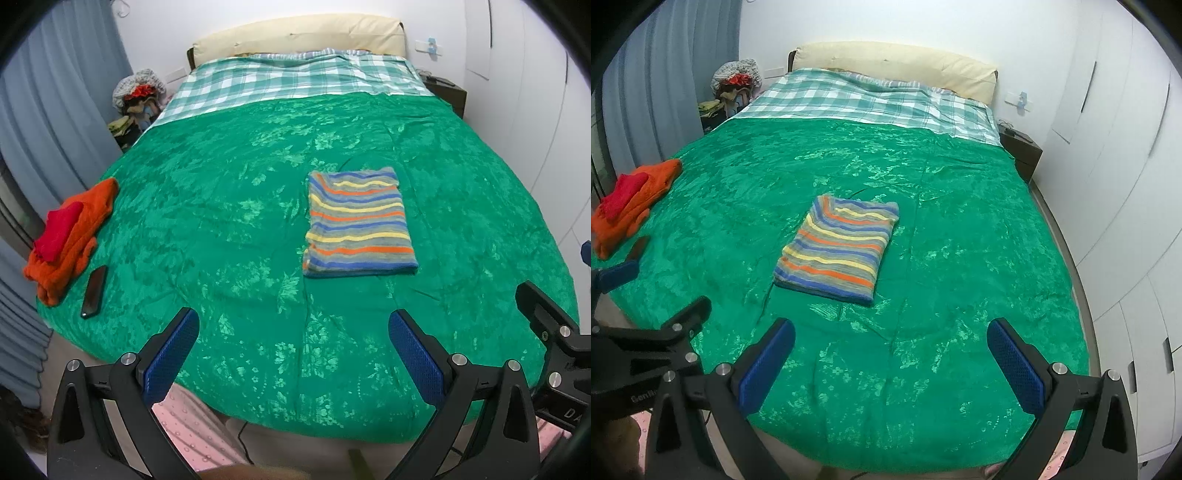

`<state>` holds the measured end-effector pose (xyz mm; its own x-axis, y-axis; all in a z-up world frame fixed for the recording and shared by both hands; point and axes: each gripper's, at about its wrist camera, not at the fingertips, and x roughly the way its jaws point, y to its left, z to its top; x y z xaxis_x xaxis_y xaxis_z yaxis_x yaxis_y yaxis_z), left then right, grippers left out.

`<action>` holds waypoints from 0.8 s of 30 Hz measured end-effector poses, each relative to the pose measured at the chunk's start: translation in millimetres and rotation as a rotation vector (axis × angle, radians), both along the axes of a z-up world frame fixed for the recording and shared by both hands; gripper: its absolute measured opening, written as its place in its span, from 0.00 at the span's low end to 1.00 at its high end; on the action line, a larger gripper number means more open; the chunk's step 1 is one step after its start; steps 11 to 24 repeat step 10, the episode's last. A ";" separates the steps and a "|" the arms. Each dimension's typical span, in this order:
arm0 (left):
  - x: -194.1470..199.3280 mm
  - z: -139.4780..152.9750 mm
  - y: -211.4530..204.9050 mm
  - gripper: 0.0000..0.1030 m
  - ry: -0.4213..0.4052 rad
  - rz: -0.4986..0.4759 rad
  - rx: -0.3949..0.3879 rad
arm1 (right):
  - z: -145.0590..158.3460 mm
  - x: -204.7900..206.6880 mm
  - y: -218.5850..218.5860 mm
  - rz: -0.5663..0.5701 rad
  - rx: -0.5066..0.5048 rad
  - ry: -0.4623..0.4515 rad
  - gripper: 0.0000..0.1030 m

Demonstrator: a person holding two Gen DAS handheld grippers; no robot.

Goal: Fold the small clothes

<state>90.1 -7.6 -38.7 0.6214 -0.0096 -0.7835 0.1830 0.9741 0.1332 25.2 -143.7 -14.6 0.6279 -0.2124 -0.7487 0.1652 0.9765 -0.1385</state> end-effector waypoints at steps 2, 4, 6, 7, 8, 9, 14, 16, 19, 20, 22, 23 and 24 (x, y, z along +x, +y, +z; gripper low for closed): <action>0.4 0.2 0.4 1.00 0.000 -0.001 -0.007 | -0.1 -0.3 -0.2 -0.004 -0.002 0.001 1.00; 0.8 0.5 1.2 1.00 0.006 -0.004 -0.029 | 0.1 0.3 -1.4 -0.005 -0.002 0.002 1.00; 1.3 1.1 0.4 1.00 0.005 0.000 -0.033 | 0.5 0.8 -2.4 -0.005 -0.002 0.002 1.00; 1.2 1.4 -0.2 0.99 -0.001 0.002 -0.029 | 0.8 1.0 -3.0 -0.006 -0.001 0.000 1.00; 0.6 1.6 -1.3 0.99 -0.008 0.003 -0.023 | 1.1 1.1 -3.7 -0.007 -0.001 -0.001 1.00; 0.3 1.9 -1.9 0.99 -0.012 0.002 -0.019 | 1.1 1.4 -4.5 -0.008 -0.001 -0.001 1.00; 0.2 2.1 -2.6 0.99 -0.013 -0.001 -0.019 | 1.1 1.9 -5.3 -0.009 -0.002 -0.002 1.00; 0.2 2.1 -2.6 0.99 -0.013 -0.001 -0.019 | 1.1 1.9 -5.3 -0.009 -0.002 -0.002 1.00; 0.2 2.1 -2.6 0.99 -0.013 -0.001 -0.019 | 1.1 1.9 -5.3 -0.009 -0.002 -0.002 1.00; 0.2 2.1 -2.6 0.99 -0.013 -0.001 -0.019 | 1.1 1.9 -5.3 -0.009 -0.002 -0.002 1.00; 0.2 2.1 -2.6 0.99 -0.013 -0.001 -0.019 | 1.1 1.9 -5.3 -0.009 -0.002 -0.002 1.00; 0.2 2.1 -2.6 0.99 -0.013 -0.001 -0.019 | 1.1 1.9 -5.3 -0.009 -0.002 -0.002 1.00; 0.2 2.1 -2.6 0.99 -0.013 -0.001 -0.019 | 1.1 1.9 -5.3 -0.009 -0.002 -0.002 1.00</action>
